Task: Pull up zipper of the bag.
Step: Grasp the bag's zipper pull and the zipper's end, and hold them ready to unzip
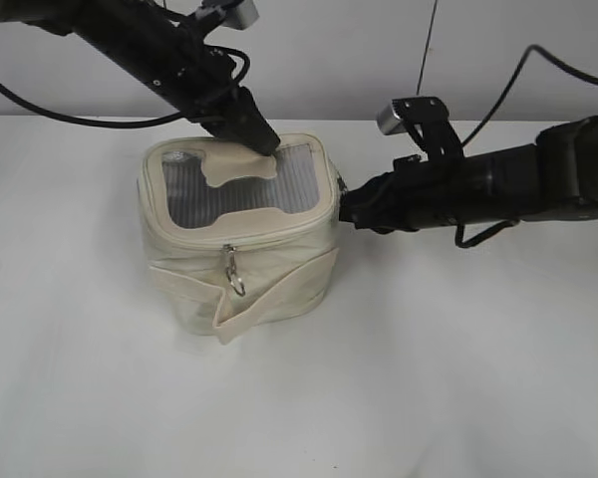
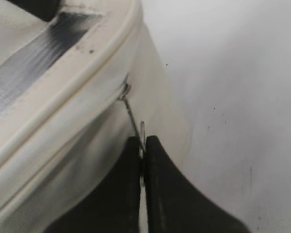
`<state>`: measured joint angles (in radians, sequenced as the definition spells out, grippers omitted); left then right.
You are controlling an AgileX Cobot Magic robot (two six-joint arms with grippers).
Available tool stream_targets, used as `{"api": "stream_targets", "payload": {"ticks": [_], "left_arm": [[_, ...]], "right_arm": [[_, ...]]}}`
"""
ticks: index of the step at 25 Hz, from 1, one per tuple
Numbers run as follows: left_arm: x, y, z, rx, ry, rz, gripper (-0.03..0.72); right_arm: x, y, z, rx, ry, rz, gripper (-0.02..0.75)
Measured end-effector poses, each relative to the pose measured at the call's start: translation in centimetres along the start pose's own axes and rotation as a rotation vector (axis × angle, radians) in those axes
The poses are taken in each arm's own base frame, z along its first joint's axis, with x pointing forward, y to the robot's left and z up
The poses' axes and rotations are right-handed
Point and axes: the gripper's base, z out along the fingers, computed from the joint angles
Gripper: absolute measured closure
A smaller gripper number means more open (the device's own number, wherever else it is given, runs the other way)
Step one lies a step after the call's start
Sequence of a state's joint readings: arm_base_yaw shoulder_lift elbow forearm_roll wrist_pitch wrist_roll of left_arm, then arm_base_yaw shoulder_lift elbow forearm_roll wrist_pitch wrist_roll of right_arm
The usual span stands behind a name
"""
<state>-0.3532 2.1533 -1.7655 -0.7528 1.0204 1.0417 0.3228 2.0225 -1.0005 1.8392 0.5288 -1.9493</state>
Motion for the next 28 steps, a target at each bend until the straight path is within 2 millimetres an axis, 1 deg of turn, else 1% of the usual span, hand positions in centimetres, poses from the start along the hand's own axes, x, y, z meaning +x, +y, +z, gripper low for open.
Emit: {"api": "stream_targets", "payload": {"ticks": [4, 7, 9, 12, 15, 17, 18, 21, 23, 24, 26, 28], "left_arm": [[-0.1, -0.1, 0.1, -0.006, -0.004, -0.020, 0.638], [-0.1, 0.0, 0.1, -0.010, -0.006, -0.034, 0.638], [-0.2, 0.0, 0.1, -0.019, -0.011, -0.041, 0.639], [-0.2, 0.1, 0.2, -0.026, -0.015, -0.061, 0.639], [-0.3, 0.0, 0.2, -0.024, -0.019, -0.070, 0.639], [-0.3, 0.0, 0.2, -0.024, -0.019, -0.069, 0.639], [-0.3, 0.0, 0.2, -0.023, -0.019, -0.068, 0.639], [-0.4, -0.3, 0.4, -0.021, -0.016, -0.066, 0.639], [-0.5, -0.6, 0.6, -0.017, -0.011, -0.064, 0.639], [-0.6, -0.6, 0.7, -0.016, -0.008, -0.062, 0.639], [-0.5, -0.7, 0.7, -0.011, -0.004, -0.060, 0.639], [-0.6, -0.8, 0.7, -0.004, -0.006, -0.069, 0.638]], "right_arm": [[2.0, 1.5, -2.5, 0.000, 0.031, 0.061, 0.729], [3.0, 2.6, -4.2, -0.010, 0.038, 0.112, 0.729], [3.6, 3.6, -5.3, -0.047, 0.051, 0.136, 0.729], [3.8, 5.4, -6.0, -0.107, 0.077, 0.157, 0.729], [4.0, 8.3, -5.3, -0.168, 0.117, 0.142, 0.729], [3.8, 10.4, -4.4, -0.184, 0.126, 0.123, 0.729], [3.5, 11.1, -3.9, -0.181, 0.123, 0.116, 0.729], [2.7, 13.8, -1.8, -0.187, 0.129, 0.077, 0.729], [2.2, 15.4, 0.0, -0.179, 0.137, 0.052, 0.729], [2.1, 16.0, 0.7, -0.175, 0.142, 0.052, 0.729], [1.9, 16.4, 1.7, -0.156, 0.148, 0.062, 0.729], [2.0, 16.4, 1.9, -0.140, 0.159, 0.093, 0.728]]}}
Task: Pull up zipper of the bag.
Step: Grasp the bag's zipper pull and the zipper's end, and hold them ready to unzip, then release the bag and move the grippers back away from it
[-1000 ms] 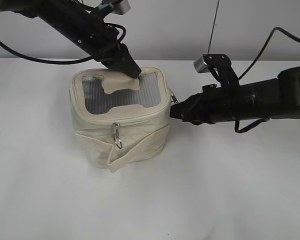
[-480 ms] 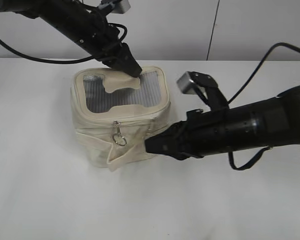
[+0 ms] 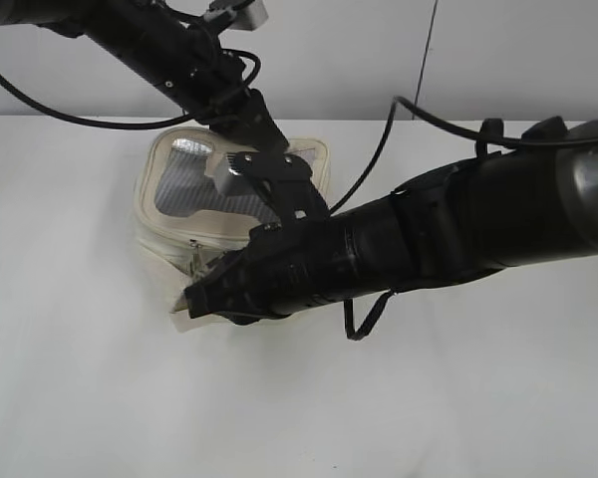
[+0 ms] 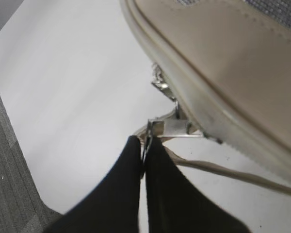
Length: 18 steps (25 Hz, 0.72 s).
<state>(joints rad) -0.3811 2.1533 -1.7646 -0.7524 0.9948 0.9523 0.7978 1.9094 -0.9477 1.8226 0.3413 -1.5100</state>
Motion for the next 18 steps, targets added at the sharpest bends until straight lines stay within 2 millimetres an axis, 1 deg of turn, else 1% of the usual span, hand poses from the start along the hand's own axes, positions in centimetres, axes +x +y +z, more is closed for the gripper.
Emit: {"api": "stream_targets", "payload": {"ticks": [1, 2, 4, 5, 6, 7, 8, 11, 13, 15, 17, 18], "left_arm": [[0.0, 0.0, 0.0, 0.001, 0.000, -0.004, 0.629], [0.0, 0.0, 0.0, 0.004, -0.004, -0.010, 0.608], [-0.3, 0.1, 0.0, -0.005, -0.031, -0.046, 0.522], [-0.5, 0.1, -0.1, -0.014, -0.046, -0.071, 0.470], [-0.6, 0.1, -0.2, -0.023, -0.059, -0.094, 0.436], [-0.8, 0.0, -0.5, -0.032, -0.071, -0.117, 0.414], [-1.1, -0.1, -1.0, -0.038, -0.082, -0.131, 0.410], [-2.0, -0.9, -2.9, -0.082, -0.117, -0.147, 0.444], [-2.5, -1.6, -4.4, -0.109, -0.127, -0.150, 0.462], [-2.3, -2.6, -5.9, -0.122, -0.131, -0.172, 0.468], [-1.3, -4.1, -7.3, -0.134, -0.129, -0.200, 0.472], [-0.8, -5.2, -8.6, -0.154, -0.145, -0.207, 0.473]], "right_arm": [[0.1, -0.1, -0.1, 0.001, 0.010, 0.005, 0.717], [0.0, -0.1, -0.3, -0.003, 0.023, 0.012, 0.684], [0.0, -0.1, -1.0, -0.025, 0.061, 0.015, 0.566], [-0.1, -0.1, -1.6, -0.033, 0.086, 0.009, 0.486], [-0.2, -0.2, -2.2, -0.033, 0.109, 0.025, 0.412], [-0.5, -0.4, -3.2, -0.016, 0.124, 0.027, 0.361], [-0.9, -0.7, -4.4, 0.013, 0.130, 0.016, 0.337], [-1.2, -1.7, -8.3, 0.119, 0.126, 0.056, 0.315], [-0.5, -2.1, -10.9, 0.181, 0.119, 0.097, 0.314], [0.5, -1.8, -13.8, 0.218, 0.109, 0.100, 0.314], [1.8, -1.2, -16.5, 0.233, 0.105, 0.107, 0.314], [2.5, -0.8, -18.0, 0.234, 0.103, 0.101, 0.314]]}}
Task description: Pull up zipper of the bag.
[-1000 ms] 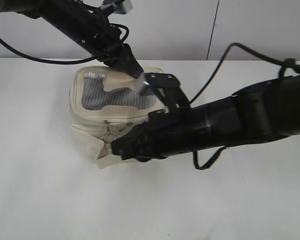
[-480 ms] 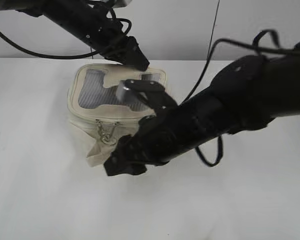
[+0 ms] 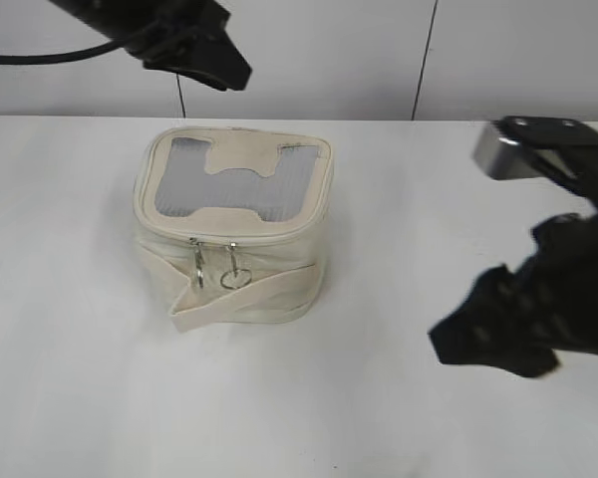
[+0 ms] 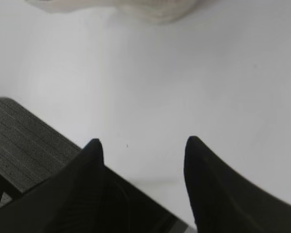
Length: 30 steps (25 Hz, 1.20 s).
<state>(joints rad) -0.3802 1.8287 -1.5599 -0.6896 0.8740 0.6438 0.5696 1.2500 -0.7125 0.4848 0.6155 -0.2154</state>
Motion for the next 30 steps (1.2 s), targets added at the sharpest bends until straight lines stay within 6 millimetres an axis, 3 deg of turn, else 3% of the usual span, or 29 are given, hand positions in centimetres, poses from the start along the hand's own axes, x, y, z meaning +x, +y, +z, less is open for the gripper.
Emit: {"api": "stream_targets", "payload": {"ticks": [4, 7, 11, 14, 19, 22, 26, 30], "left_arm": [[4.9, -3.8, -7.1, -0.118, -0.090, -0.045, 0.473], [10.7, -7.1, -12.4, -0.191, -0.129, -0.049, 0.457], [19.0, -11.4, -19.0, -0.269, -0.202, 0.001, 0.324], [24.6, -13.0, -21.5, -0.335, -0.224, 0.002, 0.221], [31.5, -14.2, -24.2, -0.474, -0.357, -0.010, 0.185], [33.2, -13.9, -24.1, -0.517, -0.346, -0.042, 0.182], [32.8, -13.5, -23.7, -0.522, -0.346, -0.053, 0.182], [32.3, -13.2, -23.2, -0.522, -0.411, -0.036, 0.182]], "right_arm": [[3.7, 0.1, -5.5, 0.018, -0.002, -0.038, 0.302], [6.6, 0.2, -9.7, 0.083, -0.066, -0.079, 0.270], [10.4, 0.1, -13.7, 0.162, -0.163, -0.097, 0.201], [12.9, 0.0, -15.5, 0.187, -0.226, -0.110, 0.158], [15.5, -0.3, -17.3, 0.219, -0.360, -0.132, 0.146], [16.9, -0.6, -17.7, 0.236, -0.438, -0.148, 0.146], [18.5, -1.3, -16.6, 0.240, -0.492, -0.157, 0.146], [18.3, -1.4, -16.3, 0.235, -0.549, -0.174, 0.147]]}}
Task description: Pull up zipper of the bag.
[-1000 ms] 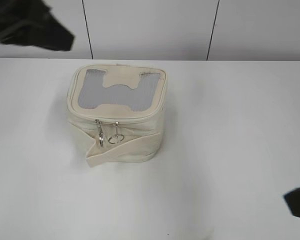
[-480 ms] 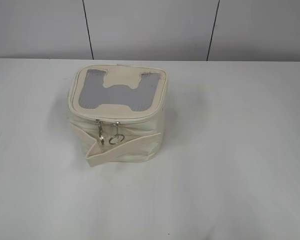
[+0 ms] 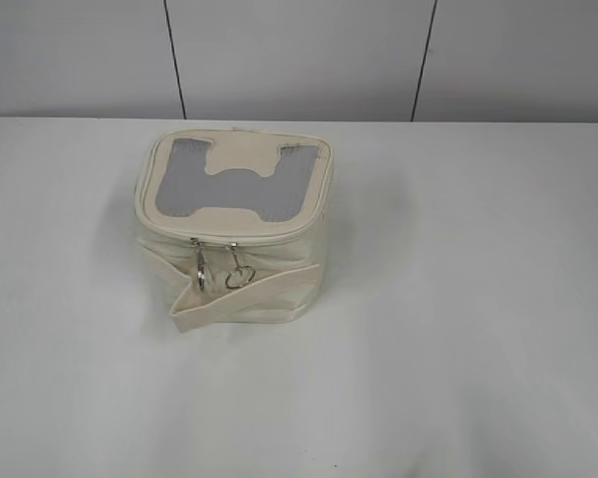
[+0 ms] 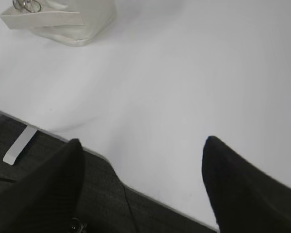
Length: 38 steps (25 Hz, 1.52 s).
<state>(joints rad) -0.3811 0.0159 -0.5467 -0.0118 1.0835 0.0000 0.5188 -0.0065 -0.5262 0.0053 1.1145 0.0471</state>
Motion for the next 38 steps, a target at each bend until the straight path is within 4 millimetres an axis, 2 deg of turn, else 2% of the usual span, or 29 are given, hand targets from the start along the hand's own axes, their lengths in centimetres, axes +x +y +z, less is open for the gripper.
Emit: {"api": "stream_targets", "payload": {"ticks": [3, 14, 24, 31, 38], "left_arm": [[-0.01, 0.00, 0.22, 0.001, -0.012, -0.001, 0.182], [-0.06, -0.01, 0.22, 0.000, -0.017, -0.008, 0.182], [0.08, -0.31, -0.03, -0.260, -0.045, -0.133, 0.185], [0.08, -0.30, -0.03, -0.250, -0.045, -0.128, 0.226], [0.08, -0.30, -0.03, -0.250, -0.045, -0.128, 0.233]], "right_arm": [[0.01, -0.05, 0.60, 0.004, -0.025, -0.010, 0.147], [-0.08, -0.04, 0.64, 0.010, -0.037, -0.007, 0.152], [-0.08, 0.16, 0.70, 0.358, -0.053, 0.173, 0.193], [-0.09, 0.16, 0.70, 0.370, -0.054, 0.179, 0.202], [-0.09, 0.16, 0.70, 0.370, -0.054, 0.179, 0.202]]}}
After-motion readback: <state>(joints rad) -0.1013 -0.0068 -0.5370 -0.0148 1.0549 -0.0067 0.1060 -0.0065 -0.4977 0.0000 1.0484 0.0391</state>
